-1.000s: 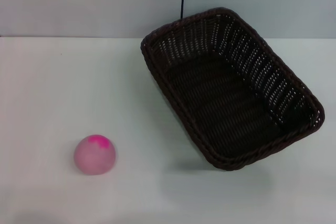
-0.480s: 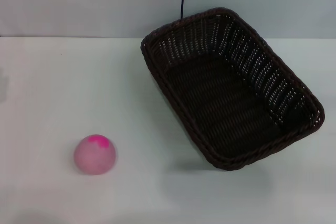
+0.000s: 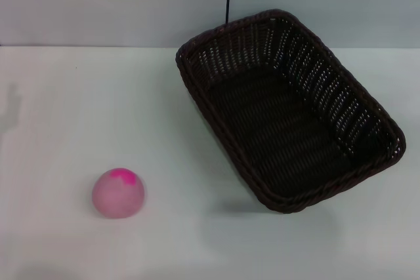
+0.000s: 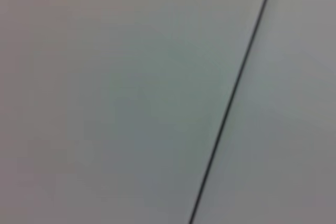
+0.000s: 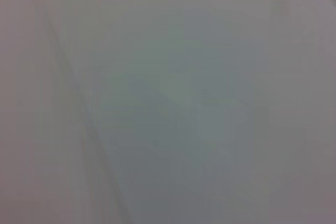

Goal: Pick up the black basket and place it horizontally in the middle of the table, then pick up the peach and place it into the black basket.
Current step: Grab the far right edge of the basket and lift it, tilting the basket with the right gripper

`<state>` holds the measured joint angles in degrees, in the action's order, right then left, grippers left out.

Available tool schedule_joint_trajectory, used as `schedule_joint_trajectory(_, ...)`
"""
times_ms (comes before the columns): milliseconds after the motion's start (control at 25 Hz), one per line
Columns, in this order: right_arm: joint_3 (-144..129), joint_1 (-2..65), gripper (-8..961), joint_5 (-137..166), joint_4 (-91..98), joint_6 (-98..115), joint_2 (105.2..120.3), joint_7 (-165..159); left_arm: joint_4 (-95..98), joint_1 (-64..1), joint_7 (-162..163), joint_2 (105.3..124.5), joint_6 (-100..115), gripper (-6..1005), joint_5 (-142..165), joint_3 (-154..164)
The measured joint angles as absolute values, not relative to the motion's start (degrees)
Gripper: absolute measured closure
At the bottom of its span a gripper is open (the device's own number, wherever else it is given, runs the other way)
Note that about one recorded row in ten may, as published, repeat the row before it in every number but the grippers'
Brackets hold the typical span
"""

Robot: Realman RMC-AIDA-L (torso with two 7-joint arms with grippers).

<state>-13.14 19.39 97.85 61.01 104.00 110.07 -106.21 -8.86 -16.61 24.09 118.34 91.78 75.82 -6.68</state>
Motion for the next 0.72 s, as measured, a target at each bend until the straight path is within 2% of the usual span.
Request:
schedule_joint_trajectory(80,-13.80,20.64,358,100.54,63.08,105.09,109.52,-108.00,-8.51,-16.62,24.09,118.33,91.76,194,75.82,-6.01)
schedule_joint_trajectory(160,-14.99,23.41,358,106.45,65.18,106.52,108.37,-111.54,-8.26,-16.62,24.07,118.35,91.75,194,75.79,-5.84)
schedule_joint_trajectory(200,-15.93,26.58,358,112.66,65.93,107.75,107.31,-114.51,-8.11,-16.60,24.06,118.41,91.75,194,75.78,-5.71)
schedule_joint_trajectory(240,-15.93,26.58,358,112.66,65.93,107.75,107.31,-114.51,-8.11,-16.60,24.06,118.41,91.75,194,75.78,-5.71)
schedule_joint_trajectory(400,-21.02,33.09,358,125.50,65.55,110.43,105.58,-118.47,-8.26,-16.21,24.06,118.44,91.75,194,75.77,-5.59)
schedule_joint_trajectory(720,-31.49,37.11,357,133.47,65.43,110.80,105.38,-119.95,-8.13,-16.08,23.79,118.39,91.75,193,75.75,-3.31)
